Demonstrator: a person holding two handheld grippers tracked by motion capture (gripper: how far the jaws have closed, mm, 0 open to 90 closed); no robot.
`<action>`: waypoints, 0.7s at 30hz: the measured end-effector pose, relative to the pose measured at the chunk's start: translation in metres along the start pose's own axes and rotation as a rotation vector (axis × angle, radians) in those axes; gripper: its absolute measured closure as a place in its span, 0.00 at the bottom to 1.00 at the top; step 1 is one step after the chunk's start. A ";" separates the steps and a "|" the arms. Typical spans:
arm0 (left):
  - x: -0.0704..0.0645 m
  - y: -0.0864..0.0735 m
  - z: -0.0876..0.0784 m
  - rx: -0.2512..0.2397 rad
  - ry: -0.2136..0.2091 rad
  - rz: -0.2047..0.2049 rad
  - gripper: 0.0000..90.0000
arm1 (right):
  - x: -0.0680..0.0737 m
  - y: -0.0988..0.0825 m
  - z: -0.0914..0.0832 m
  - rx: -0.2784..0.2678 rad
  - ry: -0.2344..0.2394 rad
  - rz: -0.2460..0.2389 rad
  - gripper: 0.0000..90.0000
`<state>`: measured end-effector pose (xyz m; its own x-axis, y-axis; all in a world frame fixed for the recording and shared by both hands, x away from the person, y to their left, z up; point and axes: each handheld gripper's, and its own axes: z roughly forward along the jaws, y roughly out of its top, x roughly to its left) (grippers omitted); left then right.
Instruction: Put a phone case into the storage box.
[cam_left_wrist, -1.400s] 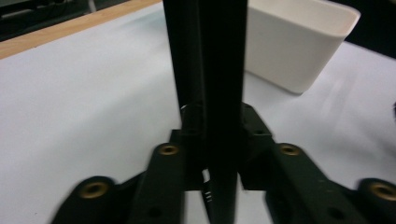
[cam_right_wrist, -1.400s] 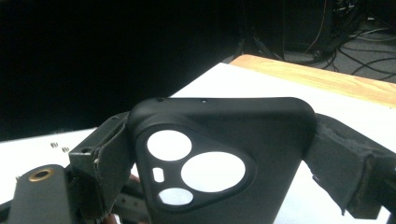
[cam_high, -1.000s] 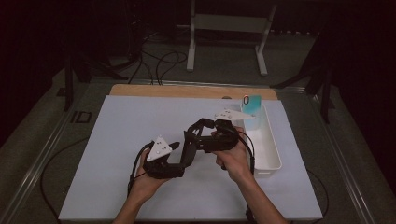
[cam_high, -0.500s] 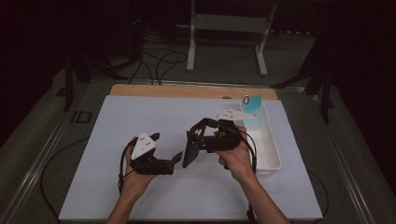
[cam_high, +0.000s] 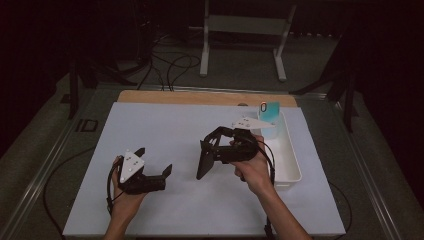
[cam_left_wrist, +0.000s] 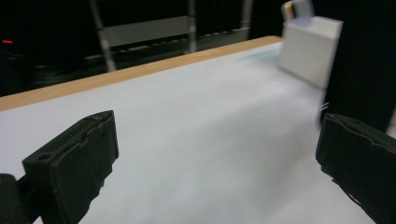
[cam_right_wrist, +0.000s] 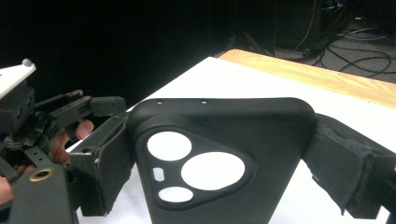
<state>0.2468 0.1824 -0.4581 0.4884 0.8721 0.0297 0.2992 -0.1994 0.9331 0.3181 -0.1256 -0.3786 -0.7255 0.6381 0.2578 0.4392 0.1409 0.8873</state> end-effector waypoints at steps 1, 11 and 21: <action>0.002 -0.004 -0.002 -0.002 0.007 -0.002 0.00 | 0.000 0.000 0.000 0.002 -0.001 -0.001 0.15; 0.017 -0.027 -0.015 -0.005 0.078 -0.030 0.00 | -0.003 0.006 -0.002 -0.006 -0.026 -0.015 0.15; 0.022 -0.035 -0.016 0.001 0.135 -0.039 0.00 | -0.009 0.017 -0.003 -0.020 -0.061 -0.029 0.15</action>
<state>0.2338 0.2162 -0.4845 0.3619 0.9313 0.0408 0.3166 -0.1640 0.9343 0.3307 -0.1310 -0.3650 -0.7040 0.6788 0.2090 0.4073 0.1447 0.9017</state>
